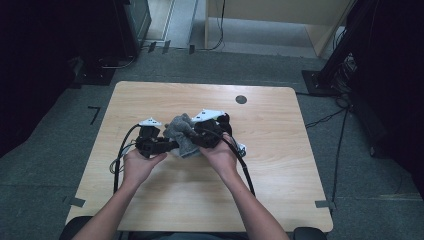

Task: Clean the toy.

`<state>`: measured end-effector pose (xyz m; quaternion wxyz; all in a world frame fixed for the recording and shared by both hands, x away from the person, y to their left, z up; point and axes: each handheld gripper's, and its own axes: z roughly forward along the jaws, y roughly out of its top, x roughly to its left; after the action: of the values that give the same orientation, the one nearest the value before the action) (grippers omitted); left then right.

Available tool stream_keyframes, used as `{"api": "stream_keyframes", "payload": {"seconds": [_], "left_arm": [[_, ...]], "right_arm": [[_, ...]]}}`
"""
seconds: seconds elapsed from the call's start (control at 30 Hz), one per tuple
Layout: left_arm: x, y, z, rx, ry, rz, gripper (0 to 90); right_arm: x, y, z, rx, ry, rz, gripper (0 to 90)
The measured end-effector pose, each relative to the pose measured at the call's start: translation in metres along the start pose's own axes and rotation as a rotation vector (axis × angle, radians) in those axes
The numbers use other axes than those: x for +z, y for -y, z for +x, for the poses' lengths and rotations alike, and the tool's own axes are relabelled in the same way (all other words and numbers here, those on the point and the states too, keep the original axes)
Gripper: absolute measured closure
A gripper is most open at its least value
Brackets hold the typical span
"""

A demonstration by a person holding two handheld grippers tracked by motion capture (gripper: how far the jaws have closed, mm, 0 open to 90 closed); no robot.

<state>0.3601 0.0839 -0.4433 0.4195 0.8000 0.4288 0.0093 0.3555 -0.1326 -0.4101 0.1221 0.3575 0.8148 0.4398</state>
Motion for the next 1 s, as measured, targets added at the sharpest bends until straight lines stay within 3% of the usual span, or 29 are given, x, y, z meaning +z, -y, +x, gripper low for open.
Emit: {"api": "stream_keyframes", "payload": {"seconds": [0.17, 0.3, 0.37, 0.47, 0.53, 0.63, 0.7, 0.93, 1.0], "left_arm": [[0.000, 0.000, -0.002, 0.015, -0.009, -0.005, 62.6], [0.002, 0.001, -0.003, 0.025, -0.003, -0.014, 62.5], [0.002, 0.001, -0.003, 0.024, -0.002, -0.014, 62.6], [0.002, 0.001, 0.000, 0.018, 0.000, -0.015, 62.5], [0.002, 0.001, -0.001, 0.023, 0.001, -0.022, 62.5], [0.003, 0.001, -0.004, 0.040, 0.002, -0.026, 62.4], [0.004, 0.002, -0.004, 0.048, 0.005, -0.028, 62.4], [0.006, 0.005, -0.007, 0.054, 0.005, -0.030, 62.1], [0.009, 0.006, -0.010, 0.062, 0.001, -0.030, 61.7]], "right_arm": [[-0.010, 0.003, -0.009, -0.043, 0.066, 0.029, 80.5], [-0.020, 0.011, -0.018, -0.069, 0.087, 0.022, 80.5], [-0.026, 0.013, -0.023, -0.060, 0.096, 0.015, 80.5], [-0.037, 0.013, -0.033, -0.049, 0.156, 0.001, 80.4], [-0.045, 0.015, -0.046, -0.014, 0.175, -0.001, 80.4], [-0.053, 0.021, -0.062, 0.042, 0.159, -0.008, 80.2], [-0.056, 0.024, -0.068, 0.055, 0.146, -0.014, 80.2], [-0.065, 0.021, -0.073, 0.062, 0.190, -0.033, 80.3], [-0.067, 0.016, -0.069, 0.063, 0.175, -0.049, 80.1]]}}
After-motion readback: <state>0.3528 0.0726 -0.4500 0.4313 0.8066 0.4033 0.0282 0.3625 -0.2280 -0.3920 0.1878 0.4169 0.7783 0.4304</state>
